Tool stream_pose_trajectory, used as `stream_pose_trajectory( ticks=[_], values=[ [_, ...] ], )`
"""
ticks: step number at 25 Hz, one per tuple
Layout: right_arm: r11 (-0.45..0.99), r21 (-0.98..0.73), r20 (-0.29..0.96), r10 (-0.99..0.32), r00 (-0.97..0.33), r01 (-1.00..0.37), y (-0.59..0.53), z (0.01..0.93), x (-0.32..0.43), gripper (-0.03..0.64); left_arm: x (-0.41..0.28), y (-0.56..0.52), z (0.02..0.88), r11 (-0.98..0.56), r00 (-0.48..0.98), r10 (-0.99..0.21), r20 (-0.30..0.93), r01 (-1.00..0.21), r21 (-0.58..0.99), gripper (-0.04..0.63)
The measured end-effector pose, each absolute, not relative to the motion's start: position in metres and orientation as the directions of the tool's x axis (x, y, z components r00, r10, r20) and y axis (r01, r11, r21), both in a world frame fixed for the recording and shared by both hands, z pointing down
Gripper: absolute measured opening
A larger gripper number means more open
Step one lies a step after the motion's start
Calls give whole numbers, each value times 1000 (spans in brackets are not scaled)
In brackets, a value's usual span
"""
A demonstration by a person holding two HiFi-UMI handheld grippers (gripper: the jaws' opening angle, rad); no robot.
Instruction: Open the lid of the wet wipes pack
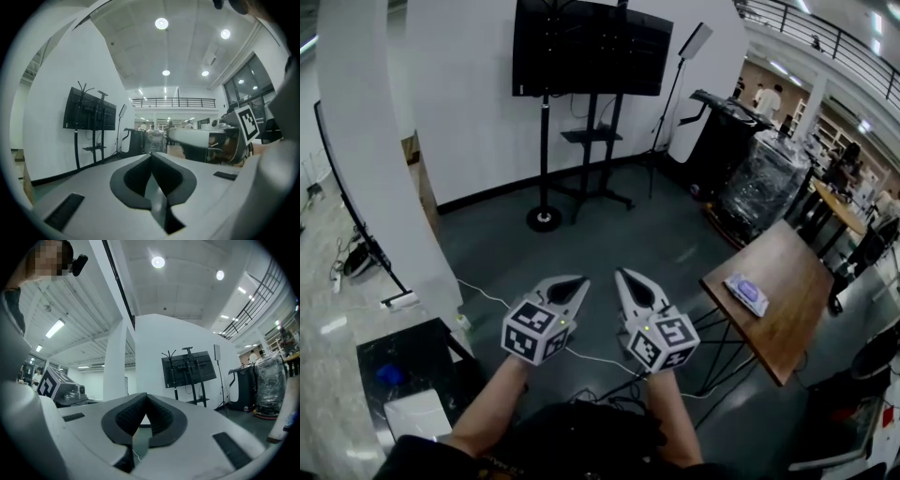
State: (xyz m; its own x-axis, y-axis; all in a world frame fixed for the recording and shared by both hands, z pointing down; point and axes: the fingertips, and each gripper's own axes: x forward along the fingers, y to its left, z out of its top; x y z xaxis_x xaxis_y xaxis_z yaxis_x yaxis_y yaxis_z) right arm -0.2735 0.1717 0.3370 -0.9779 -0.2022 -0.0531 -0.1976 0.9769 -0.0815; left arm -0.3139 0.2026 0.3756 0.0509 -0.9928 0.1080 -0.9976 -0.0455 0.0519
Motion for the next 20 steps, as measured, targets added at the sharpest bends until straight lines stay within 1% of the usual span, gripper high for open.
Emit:
stream_pose_trajectory(
  ticks=[6, 9, 15, 20],
  values=[
    [947, -96, -35, -310, -950, -306, 156, 346, -240, 11, -284, 188, 381, -143, 148, -982, 121, -989, 45, -3],
    [919, -102, -15, -383, -924, -380, 148, 349, -214, 11, -258, 178, 382, -219, 224, -965, 139, -974, 56, -3],
    [834, -121, 20, -541, -841, -539, 126, 364, -148, 11, -200, 149, 389, -375, 381, -913, 148, -925, 69, -3],
    [735, -138, 30, -667, -744, -664, 107, 375, -87, 11, -148, 128, 399, -500, 505, -847, 165, -863, 78, -3]
  ],
)
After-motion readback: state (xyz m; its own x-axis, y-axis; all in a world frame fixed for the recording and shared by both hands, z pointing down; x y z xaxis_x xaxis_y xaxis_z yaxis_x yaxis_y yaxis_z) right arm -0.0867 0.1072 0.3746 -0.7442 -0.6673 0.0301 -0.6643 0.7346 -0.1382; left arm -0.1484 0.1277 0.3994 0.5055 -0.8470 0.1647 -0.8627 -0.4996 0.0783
